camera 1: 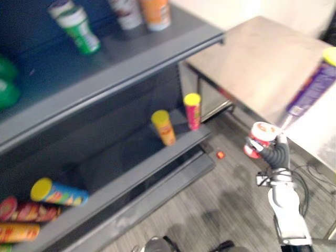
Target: Put the gum and the chips on the shelf.
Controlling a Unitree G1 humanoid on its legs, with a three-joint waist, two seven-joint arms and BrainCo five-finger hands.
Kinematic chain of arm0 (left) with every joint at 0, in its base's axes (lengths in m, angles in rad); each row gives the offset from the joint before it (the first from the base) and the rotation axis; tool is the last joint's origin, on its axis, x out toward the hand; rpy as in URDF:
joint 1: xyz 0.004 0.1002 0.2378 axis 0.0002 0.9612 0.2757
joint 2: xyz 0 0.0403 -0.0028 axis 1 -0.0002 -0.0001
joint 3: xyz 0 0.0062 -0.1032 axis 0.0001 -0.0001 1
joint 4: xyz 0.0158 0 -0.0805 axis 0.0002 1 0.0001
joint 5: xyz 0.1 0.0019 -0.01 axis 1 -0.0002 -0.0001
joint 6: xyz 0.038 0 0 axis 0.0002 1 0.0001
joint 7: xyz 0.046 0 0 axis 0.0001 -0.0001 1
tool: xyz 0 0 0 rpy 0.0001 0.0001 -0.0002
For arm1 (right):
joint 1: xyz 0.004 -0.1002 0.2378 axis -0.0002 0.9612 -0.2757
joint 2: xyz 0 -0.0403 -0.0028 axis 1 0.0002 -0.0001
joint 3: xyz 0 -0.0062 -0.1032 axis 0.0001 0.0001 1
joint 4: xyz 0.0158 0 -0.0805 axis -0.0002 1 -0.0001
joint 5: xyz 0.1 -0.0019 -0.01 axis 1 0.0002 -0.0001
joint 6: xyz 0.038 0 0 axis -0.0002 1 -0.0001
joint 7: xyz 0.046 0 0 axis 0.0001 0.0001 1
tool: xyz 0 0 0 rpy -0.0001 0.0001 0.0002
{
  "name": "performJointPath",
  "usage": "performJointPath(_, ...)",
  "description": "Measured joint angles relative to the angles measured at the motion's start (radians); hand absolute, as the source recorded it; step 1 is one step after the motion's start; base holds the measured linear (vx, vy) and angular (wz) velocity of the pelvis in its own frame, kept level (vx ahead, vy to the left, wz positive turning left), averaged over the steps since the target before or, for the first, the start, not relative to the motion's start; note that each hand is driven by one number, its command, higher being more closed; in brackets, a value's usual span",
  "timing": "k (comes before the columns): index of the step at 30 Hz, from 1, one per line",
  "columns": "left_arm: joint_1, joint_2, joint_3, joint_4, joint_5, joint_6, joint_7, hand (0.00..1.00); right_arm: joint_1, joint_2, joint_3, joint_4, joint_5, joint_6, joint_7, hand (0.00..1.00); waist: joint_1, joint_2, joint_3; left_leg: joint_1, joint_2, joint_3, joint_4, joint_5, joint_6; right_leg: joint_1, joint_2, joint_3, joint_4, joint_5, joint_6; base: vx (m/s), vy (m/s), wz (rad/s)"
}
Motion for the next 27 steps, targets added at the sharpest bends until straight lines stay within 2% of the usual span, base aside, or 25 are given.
performJointPath(3, 0.012, -0.010, -0.002, -0.001, 0.004, 0.000, -0.001, 0.00, 0.002, 0.001, -0.001, -0.006, 0.000, -0.003, 0.023, 1.00, -0.014, 0.014, -0.034, 0.013, -0.079, -0.066, -0.206, -0.008, -0.017, 0.007, 0.038, -0.077, -0.065, 0.052, 0.004, -0.06, 0.067, 0.90)
performJointPath(5, 0.004, -0.013, -0.010, -0.006, 0.030, 0.001, -0.002, 0.00, -0.010, 0.004, 0.010, 0.004, 0.000, -0.002, 0.029, 1.00, -0.012, 0.023, -0.047, 0.026, -0.124, -0.091, -0.354, 0.001, -0.019, -0.019, 0.056, -0.094, -0.072, 0.061, 0.008, -0.05, 0.102, 0.66)
performJointPath(8, 0.004, -0.010, -0.025, -0.007, 0.037, 0.003, 0.001, 0.00, -0.029, 0.017, 0.043, 0.034, 0.000, -0.001, 0.028, 1.00, -0.009, 0.022, -0.045, 0.049, -0.133, -0.105, -0.361, 0.001, -0.019, -0.015, 0.036, -0.063, -0.039, 0.072, -0.008, -0.03, 0.071, 0.00)
performJointPath(11, 0.008, -0.005, -0.059, -0.015, 0.037, 0.001, 0.005, 0.00, -0.039, 0.047, 0.104, 0.046, 0.000, -0.002, 0.023, 1.00, 0.000, 0.015, -0.041, 0.128, -0.134, -0.095, -0.360, -0.004, -0.022, -0.002, 0.015, 0.048, 0.000, 0.078, -0.018, -0.01, 0.034, -0.74)
performJointPath(13, -0.002, 0.004, -0.061, -0.012, 0.037, 0.000, 0.005, 0.00, -0.035, 0.048, 0.116, 0.045, 0.001, 0.000, 0.020, 1.00, 0.002, 0.016, -0.037, 0.159, -0.124, -0.079, -0.366, -0.028, -0.052, -0.030, 0.016, 0.110, 0.033, 0.079, -0.016, -0.01, 0.000, -0.88)
performJointPath(17, -0.033, 0.009, -0.053, -0.004, 0.038, 0.001, 0.005, 0.00, -0.009, 0.049, 0.079, 0.044, 0.001, 0.005, 0.008, 1.00, -0.011, 0.015, -0.021, 0.172, -0.113, -0.104, -0.382, -0.074, -0.080, -0.054, 0.025, 0.127, 0.054, 0.079, -0.016, -0.02, -0.022, -0.41)
performJointPath(19, -0.044, 0.013, -0.053, -0.006, 0.037, -0.001, 0.003, 0.00, 0.021, 0.047, 0.054, 0.043, 0.003, 0.009, 0.004, 1.00, -0.015, 0.010, -0.010, 0.183, -0.124, -0.145, -0.407, -0.089, -0.083, -0.047, -0.005, 0.117, 0.095, 0.080, -0.016, -0.08, 0.026, 0.27)
performJointPath(21, -0.044, 0.013, -0.063, -0.013, 0.027, -0.001, 0.003, 0.00, 0.075, 0.050, 0.041, 0.042, 0.017, 0.014, 0.004, 1.00, -0.020, 0.011, 0.001, 0.198, -0.142, -0.199, -0.408, -0.110, -0.074, -0.040, -0.099, 0.129, 0.256, 0.113, -0.023, -0.06, 0.090, 0.75)
performJointPath(22, -0.042, 0.012, -0.075, -0.016, 0.020, -0.002, 0.003, 0.00, 0.105, 0.051, 0.040, 0.042, 0.022, 0.018, 0.006, 1.00, -0.025, 0.020, 0.008, 0.207, -0.143, -0.241, -0.403, -0.114, -0.065, -0.070, -0.153, 0.215, 0.380, 0.194, -0.062, 0.00, 0.148, 0.91)
performJointPath(23, -0.037, 0.013, -0.085, -0.030, 0.018, -0.001, 0.003, 0.00, 0.123, 0.057, 0.040, 0.042, 0.022, 0.020, 0.009, 1.00, -0.030, 0.021, 0.017, 0.211, -0.142, -0.271, -0.394, -0.115, -0.054, -0.137, -0.168, 0.372, 0.467, 0.290, -0.106, 0.01, 0.140, 0.84)
performJointPath(24, -0.031, 0.014, -0.087, -0.045, 0.018, -0.001, 0.003, 0.00, 0.137, 0.065, 0.039, 0.043, 0.022, 0.023, 0.010, 1.00, -0.035, 0.030, 0.025, 0.210, -0.138, -0.293, -0.381, -0.119, -0.047, -0.197, -0.151, 0.501, 0.510, 0.308, -0.120, 0.03, 0.076, 0.97)
performJointPath(25, -0.021, 0.016, -0.096, -0.062, 0.019, -0.002, 0.003, 0.00, 0.167, 0.085, 0.037, 0.039, 0.022, 0.026, 0.015, 1.00, -0.049, 0.028, 0.025, 0.194, -0.124, -0.348, -0.353, -0.129, -0.042, -0.285, -0.041, 0.781, 0.544, 0.246, -0.092, 0.07, -0.015, 1.29)
performJointPath(26, -0.019, 0.025, -0.101, -0.059, 0.019, -0.001, 0.003, 0.00, 0.203, 0.093, 0.027, 0.025, 0.023, 0.027, 0.021, 1.00, -0.072, 0.028, 0.026, 0.189, -0.123, -0.409, -0.346, -0.131, -0.042, -0.306, 0.069, 0.993, 0.512, 0.159, -0.032, 0.09, -0.043, 1.42)
performJointPath(27, -0.019, 0.033, -0.101, -0.058, 0.019, -0.001, 0.003, 0.00, 0.222, 0.099, 0.013, 0.012, 0.023, 0.027, 0.023, 1.00, -0.077, 0.028, 0.025, 0.187, -0.129, -0.439, -0.347, -0.131, -0.042, -0.306, 0.107, 1.068, 0.475, 0.128, -0.024, 0.11, -0.050, 1.45)
